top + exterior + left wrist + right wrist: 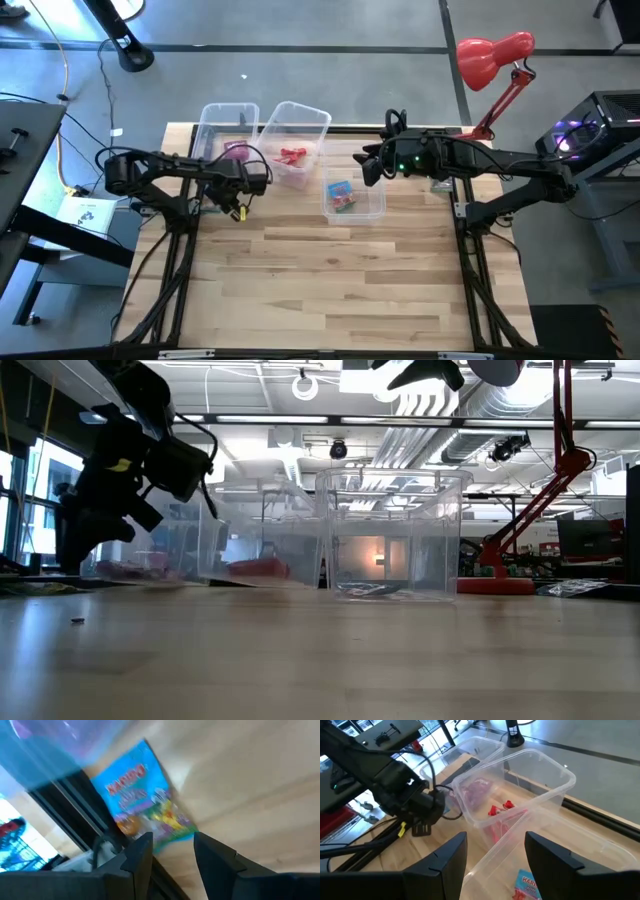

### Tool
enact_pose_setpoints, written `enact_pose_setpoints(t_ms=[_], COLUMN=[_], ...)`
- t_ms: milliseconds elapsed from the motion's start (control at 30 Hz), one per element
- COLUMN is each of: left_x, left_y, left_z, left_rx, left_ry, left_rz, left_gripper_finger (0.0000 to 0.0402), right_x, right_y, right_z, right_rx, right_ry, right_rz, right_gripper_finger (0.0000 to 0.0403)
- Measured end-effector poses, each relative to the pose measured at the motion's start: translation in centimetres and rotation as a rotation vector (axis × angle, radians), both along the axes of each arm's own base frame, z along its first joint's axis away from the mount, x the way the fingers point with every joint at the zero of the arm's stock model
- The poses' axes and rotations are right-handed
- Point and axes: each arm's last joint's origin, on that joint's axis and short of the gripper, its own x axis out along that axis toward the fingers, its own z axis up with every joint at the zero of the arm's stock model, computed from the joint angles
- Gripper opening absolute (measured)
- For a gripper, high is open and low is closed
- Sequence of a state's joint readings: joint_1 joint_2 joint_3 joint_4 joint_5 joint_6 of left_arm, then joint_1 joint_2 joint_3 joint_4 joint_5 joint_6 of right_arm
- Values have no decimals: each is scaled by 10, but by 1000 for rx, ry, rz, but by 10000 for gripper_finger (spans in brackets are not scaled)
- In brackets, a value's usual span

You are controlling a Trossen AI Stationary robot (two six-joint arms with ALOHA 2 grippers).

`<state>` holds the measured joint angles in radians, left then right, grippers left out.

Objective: Sort candy
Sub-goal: Put the blue candy bag into the right transparent bin

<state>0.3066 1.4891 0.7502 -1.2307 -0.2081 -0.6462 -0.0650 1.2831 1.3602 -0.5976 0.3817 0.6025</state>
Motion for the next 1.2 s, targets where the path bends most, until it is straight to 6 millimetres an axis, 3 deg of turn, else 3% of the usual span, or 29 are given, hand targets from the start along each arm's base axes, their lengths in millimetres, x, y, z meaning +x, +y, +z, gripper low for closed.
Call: enact_pose_setpoints(t_ms=[500, 867, 1200], left_x=[-2, 6, 14], left_y=[8, 6, 3], left_z=[-4, -37, -53], left_rx=[-65, -209, -263], left_ry=[43, 232, 236], left_rz=[-135, -267, -355], left_gripper_finger=[135, 135, 135], right_x=[0, 0, 1], right_y=[0, 0, 0], right_z=[0, 0, 0], right_rx=[20, 16, 28], right_ry=[-13, -10, -14], right_rz=[-11, -5, 2], right_gripper_finger=[193, 193, 193])
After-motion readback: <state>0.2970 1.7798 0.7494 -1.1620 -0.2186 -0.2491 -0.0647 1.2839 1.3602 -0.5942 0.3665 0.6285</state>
